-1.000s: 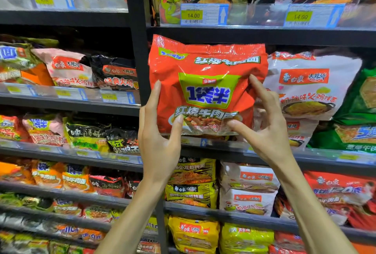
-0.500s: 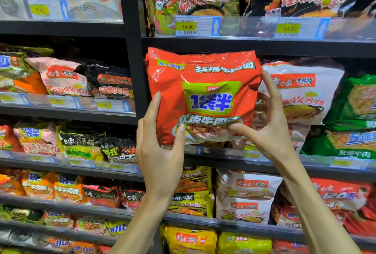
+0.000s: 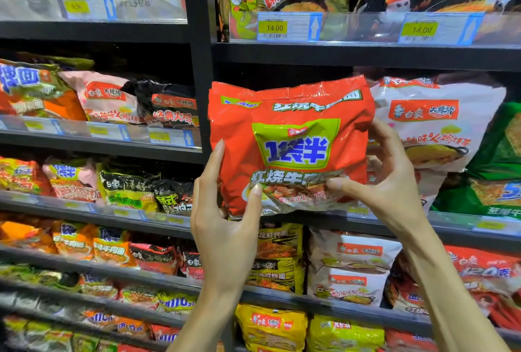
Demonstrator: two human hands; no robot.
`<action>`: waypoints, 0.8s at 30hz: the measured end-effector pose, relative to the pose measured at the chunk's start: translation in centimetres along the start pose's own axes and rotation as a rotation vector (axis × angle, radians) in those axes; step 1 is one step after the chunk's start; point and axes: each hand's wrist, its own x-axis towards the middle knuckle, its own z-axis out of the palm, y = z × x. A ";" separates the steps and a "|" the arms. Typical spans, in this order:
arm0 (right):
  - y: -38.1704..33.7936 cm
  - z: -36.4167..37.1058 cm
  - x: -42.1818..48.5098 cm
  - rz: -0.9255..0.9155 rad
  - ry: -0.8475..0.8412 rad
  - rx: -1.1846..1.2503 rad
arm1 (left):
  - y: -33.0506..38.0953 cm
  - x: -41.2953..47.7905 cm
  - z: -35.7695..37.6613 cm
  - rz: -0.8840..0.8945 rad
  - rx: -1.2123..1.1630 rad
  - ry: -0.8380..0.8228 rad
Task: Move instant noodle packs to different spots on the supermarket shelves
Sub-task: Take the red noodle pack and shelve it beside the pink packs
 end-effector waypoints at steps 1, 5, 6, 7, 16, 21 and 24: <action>-0.1 0.0 -0.2 0.005 0.001 0.000 | 0.0 -0.1 -0.1 -0.010 -0.009 0.007; -0.7 0.5 -1.5 0.026 0.011 -0.003 | 0.1 -0.6 -0.6 -0.038 -0.016 0.000; -1.1 0.8 -2.0 0.023 0.022 0.008 | 0.2 -0.8 -0.7 -0.041 -0.019 -0.009; -1.4 1.0 -2.4 0.012 0.030 0.022 | 0.3 -0.8 -0.9 -0.041 -0.020 -0.015; -2.4 1.1 -3.9 0.012 0.003 0.034 | -0.1 -1.8 -1.4 -0.100 -0.042 -0.062; -2.7 1.4 -5.4 -0.016 -0.005 -0.057 | -0.2 -2.4 -2.3 -0.121 -0.072 -0.083; -3.1 1.7 -6.5 -0.047 -0.036 -0.187 | -0.2 -2.5 -3.5 -0.122 -0.095 -0.107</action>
